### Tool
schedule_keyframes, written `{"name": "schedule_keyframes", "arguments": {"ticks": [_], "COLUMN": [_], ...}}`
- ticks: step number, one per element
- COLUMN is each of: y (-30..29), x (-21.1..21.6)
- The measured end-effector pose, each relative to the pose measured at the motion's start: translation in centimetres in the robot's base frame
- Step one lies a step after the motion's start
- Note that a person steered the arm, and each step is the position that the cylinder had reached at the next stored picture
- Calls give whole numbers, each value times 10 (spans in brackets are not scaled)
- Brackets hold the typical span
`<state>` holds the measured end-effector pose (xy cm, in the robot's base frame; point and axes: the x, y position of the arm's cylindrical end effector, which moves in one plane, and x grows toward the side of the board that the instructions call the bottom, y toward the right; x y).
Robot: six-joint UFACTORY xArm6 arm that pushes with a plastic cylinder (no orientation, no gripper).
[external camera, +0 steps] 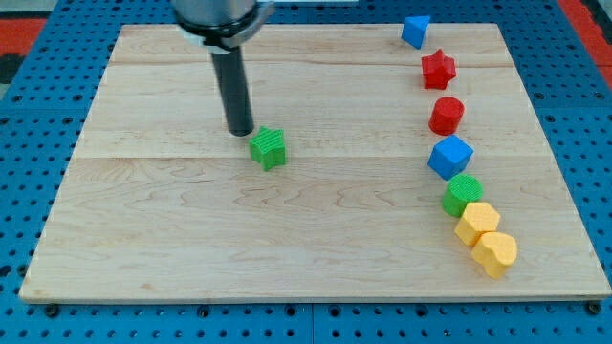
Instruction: Push the green star into the cube
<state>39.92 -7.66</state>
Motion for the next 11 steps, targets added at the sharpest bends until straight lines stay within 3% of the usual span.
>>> {"name": "schedule_keyframes", "arguments": {"ticks": [2, 3, 4, 6, 8, 10, 11], "y": [-109, -48, 55, 44, 112, 95, 103], "x": [33, 26, 27, 83, 65, 69, 37]}}
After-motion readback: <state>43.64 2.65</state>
